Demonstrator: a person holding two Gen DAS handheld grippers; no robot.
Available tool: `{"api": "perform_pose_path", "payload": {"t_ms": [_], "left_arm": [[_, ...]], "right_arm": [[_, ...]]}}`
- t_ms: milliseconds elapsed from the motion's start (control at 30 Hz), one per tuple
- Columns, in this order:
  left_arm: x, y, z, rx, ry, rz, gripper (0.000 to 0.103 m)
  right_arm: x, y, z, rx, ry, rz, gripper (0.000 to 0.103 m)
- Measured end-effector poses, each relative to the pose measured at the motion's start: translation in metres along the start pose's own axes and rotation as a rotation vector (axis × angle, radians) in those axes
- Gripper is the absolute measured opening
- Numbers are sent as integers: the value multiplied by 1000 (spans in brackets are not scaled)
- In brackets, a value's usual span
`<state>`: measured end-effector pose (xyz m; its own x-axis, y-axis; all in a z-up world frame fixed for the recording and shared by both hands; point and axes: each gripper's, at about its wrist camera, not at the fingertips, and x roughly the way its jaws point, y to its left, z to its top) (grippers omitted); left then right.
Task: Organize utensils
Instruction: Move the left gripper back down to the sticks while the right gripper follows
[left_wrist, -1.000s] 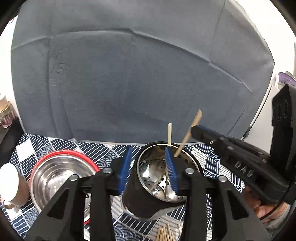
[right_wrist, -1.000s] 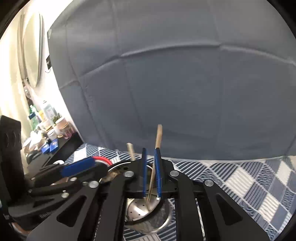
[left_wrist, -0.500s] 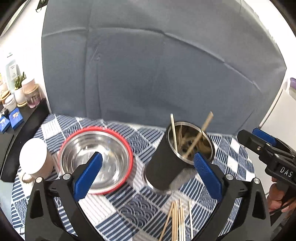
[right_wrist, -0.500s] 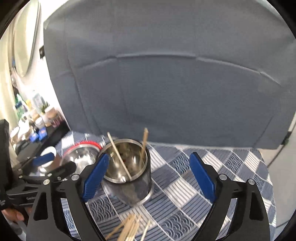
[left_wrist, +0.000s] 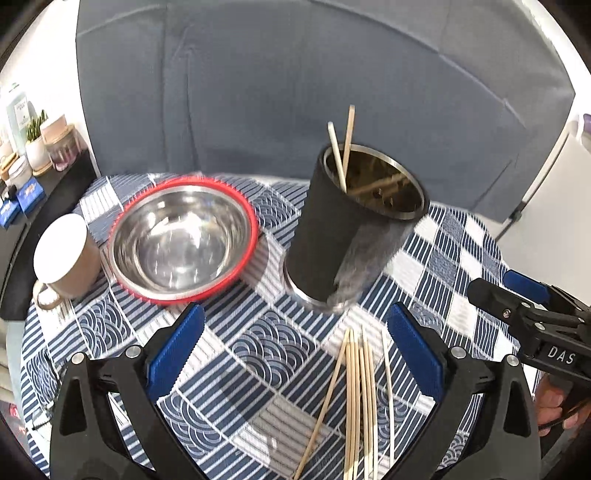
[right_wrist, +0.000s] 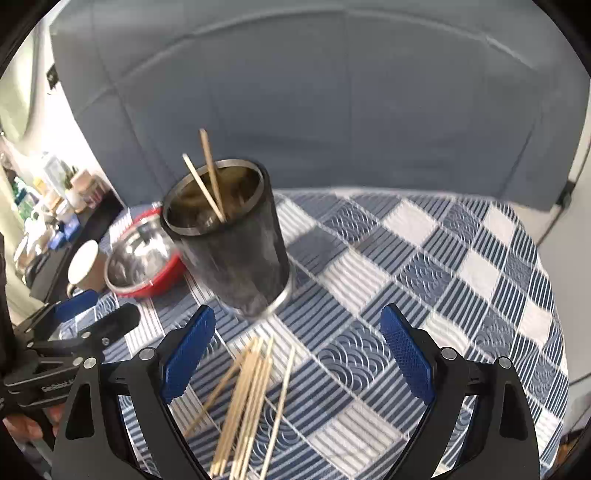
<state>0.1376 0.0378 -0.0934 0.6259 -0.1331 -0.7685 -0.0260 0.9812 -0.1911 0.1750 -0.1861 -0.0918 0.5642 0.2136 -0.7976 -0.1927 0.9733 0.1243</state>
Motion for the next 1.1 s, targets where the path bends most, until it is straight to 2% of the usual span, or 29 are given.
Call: {"api": "perform_pose_path", "payload": {"t_ms": [233, 567, 833, 1100], "left_arm": [[19, -1, -25, 19, 90, 23, 97], [48, 1, -62, 34, 205, 45, 97], [64, -1, -78, 71, 254, 73, 97], [84, -3, -87, 131, 290, 118, 97]], "right_arm": [[23, -12, -26, 44, 105, -8, 87], [60, -15, -66, 30, 246, -29, 87], [86, -15, -88, 22, 315, -71, 87], [102, -12, -98, 6, 334, -95, 87]]}}
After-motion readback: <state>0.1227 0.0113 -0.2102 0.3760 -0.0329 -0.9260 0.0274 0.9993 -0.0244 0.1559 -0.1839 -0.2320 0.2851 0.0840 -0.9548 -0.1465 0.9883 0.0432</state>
